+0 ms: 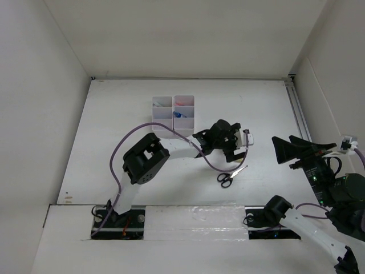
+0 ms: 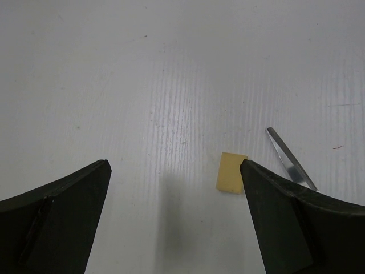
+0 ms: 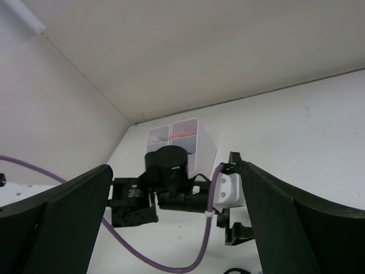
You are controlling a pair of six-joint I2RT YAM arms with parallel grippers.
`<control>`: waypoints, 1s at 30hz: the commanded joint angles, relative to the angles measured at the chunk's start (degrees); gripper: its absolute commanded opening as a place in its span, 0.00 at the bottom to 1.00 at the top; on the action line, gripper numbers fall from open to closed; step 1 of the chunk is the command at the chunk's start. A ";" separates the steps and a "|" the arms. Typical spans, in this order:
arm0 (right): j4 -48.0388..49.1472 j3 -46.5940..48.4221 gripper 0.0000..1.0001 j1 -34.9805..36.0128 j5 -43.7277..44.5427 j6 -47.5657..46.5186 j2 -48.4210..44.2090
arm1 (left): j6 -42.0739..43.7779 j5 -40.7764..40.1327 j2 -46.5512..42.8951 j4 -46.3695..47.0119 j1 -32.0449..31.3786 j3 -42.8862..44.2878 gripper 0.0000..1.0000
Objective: Sort the stationery into containers
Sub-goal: Pick up the stationery from the center of the board.
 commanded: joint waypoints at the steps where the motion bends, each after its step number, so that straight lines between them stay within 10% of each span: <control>1: 4.04 -0.35 1.00 0.35 -4.02 -1.24 -0.38 | 2.18 0.32 2.80 -6.39 0.02 6.37 0.95; 30: 5.63 -2.64 1.00 0.35 -5.78 -1.24 -2.75 | 1.04 11.05 8.09 -15.89 1.16 12.44 0.63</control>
